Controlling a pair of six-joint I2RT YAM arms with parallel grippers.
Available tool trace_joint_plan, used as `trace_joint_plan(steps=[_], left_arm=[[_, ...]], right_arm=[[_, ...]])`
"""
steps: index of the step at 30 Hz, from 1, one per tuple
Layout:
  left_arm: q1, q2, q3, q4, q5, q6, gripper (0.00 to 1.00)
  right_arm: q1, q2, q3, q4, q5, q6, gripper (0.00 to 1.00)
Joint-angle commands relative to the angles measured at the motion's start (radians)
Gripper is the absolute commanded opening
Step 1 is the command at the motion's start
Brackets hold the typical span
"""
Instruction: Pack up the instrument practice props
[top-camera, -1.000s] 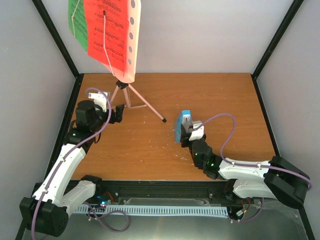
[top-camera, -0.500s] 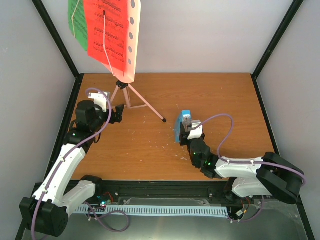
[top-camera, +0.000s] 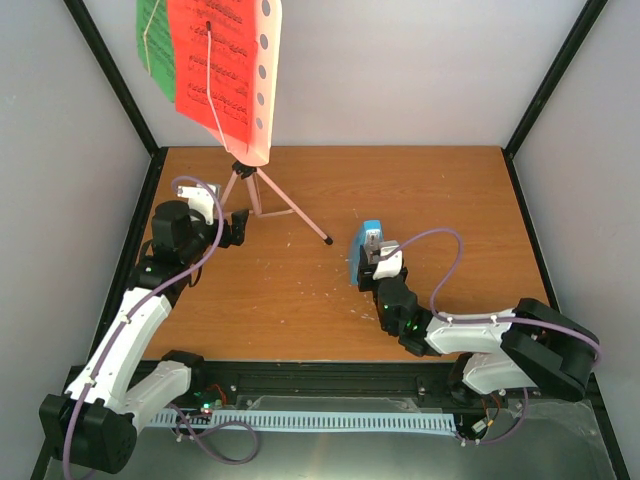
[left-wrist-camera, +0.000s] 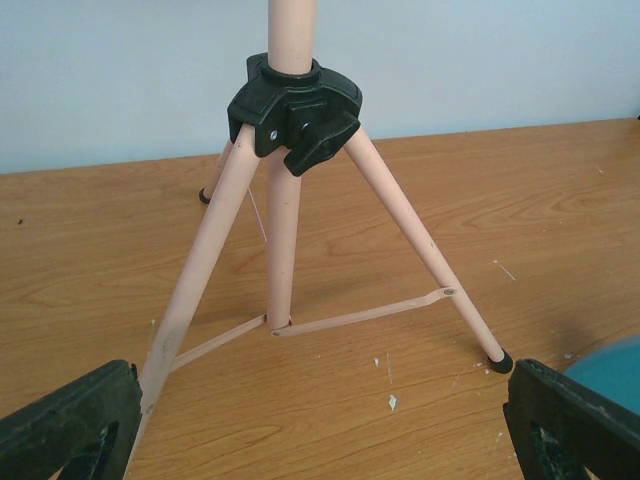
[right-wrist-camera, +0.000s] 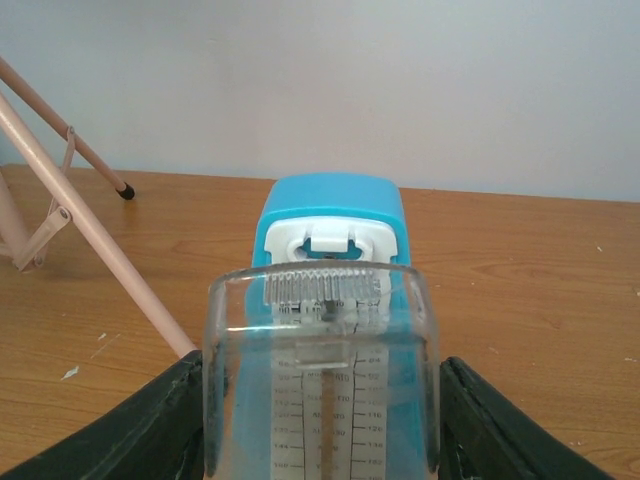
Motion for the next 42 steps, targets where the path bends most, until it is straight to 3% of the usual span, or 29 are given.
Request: trace_joint_plan(steps=[1,42], left_arm=[[0.003,-0.01,0.001,0.016,0.004,0.024,0.99],[0.003,-0.009,-0.003,0.019,0.01,0.026,0.99]], right_arm=[[-0.007,0.015,0.017,0.057,0.026,-0.004,0.54],[-0.012,0.16,0.0,0.132,0.048,0.027,0.54]])
